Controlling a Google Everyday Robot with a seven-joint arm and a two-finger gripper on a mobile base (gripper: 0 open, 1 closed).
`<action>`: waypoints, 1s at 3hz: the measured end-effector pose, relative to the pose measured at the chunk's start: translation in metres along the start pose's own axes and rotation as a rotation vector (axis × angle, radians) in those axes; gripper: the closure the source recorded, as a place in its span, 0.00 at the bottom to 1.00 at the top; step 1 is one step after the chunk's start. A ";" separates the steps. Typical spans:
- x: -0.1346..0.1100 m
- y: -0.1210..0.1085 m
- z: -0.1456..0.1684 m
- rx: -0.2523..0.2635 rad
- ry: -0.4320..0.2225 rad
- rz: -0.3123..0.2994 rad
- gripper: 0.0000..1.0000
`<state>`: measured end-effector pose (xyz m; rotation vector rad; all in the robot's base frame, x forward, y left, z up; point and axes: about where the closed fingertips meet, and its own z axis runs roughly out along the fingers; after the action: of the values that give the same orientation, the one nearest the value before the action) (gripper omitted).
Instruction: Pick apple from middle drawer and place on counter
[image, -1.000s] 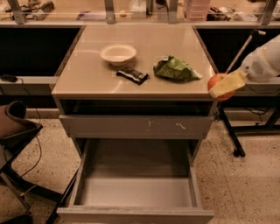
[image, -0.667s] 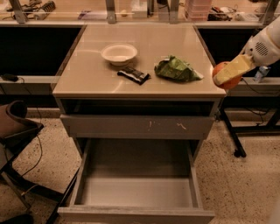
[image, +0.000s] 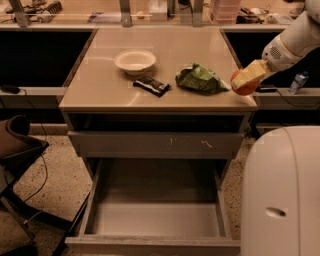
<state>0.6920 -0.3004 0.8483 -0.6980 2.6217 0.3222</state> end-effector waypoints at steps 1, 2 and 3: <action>-0.018 -0.023 0.041 -0.033 -0.086 0.026 1.00; -0.021 -0.026 0.042 -0.036 -0.102 0.028 1.00; -0.021 -0.026 0.042 -0.036 -0.102 0.028 0.82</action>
Offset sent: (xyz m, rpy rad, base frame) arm 0.0661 -0.0052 -0.1100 0.3040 -0.2087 -0.1108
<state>0.7356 -0.3000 0.8168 -0.6399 2.5370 0.4033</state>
